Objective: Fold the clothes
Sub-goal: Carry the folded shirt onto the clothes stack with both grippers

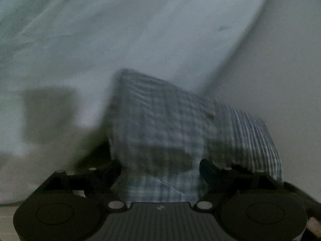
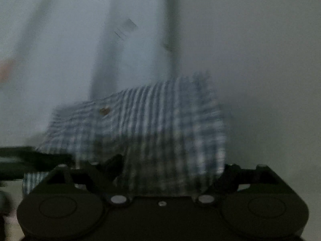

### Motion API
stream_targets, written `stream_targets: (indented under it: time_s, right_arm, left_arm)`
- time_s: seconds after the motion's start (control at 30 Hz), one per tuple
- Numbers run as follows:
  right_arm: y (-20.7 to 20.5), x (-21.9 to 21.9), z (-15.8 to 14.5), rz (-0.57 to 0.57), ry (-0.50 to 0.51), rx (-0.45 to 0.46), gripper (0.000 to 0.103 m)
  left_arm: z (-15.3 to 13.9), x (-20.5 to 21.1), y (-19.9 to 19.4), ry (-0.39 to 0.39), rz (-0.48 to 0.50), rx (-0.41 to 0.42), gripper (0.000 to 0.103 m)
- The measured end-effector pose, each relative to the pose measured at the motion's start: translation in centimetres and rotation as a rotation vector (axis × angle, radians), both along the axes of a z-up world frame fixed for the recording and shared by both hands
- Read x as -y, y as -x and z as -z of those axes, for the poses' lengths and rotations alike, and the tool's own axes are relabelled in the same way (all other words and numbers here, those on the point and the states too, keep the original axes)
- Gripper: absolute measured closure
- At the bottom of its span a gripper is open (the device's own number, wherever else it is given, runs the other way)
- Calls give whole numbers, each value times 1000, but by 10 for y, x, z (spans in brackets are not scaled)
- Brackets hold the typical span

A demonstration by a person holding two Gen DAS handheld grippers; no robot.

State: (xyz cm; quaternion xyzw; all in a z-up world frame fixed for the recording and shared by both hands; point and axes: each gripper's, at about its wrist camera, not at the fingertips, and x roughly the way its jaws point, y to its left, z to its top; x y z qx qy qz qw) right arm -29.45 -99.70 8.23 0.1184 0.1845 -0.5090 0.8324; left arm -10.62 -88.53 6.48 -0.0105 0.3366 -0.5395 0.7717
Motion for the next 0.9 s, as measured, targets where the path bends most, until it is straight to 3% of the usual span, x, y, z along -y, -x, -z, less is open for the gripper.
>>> stream_targets:
  time_s: [0.07,0.17,0.23,0.33,0.4,0.47,0.53,0.7,0.9]
  right_arm:
    - [-5,7,17,112,5,-49,18]
    - [0,-6,28,193,106,5,16]
    - [-2,-3,36,191,91,-12,6]
    - [-7,5,49,160,41,-67,12]
    - [-2,-1,47,171,45,-54,10]
    - [-2,-9,39,169,27,-28,7]
    - [9,-26,36,148,1,3,5]
    - [44,-82,38,125,-69,81,1]
    - [72,-164,53,121,-95,43,0]
  left_arm:
    - [20,1,-8,-43,-20,16,17]
    - [46,0,-18,-86,-36,21,14]
    - [59,1,-26,-86,-36,-19,12]
    - [60,22,-25,-95,-37,-28,11]
    - [53,16,-18,-96,-24,33,11]
    - [45,1,-7,-93,-20,116,8]
    - [38,-19,1,-83,-33,144,4]
    - [32,-85,27,-51,-31,144,0]
    - [42,-143,57,-66,-52,116,0]
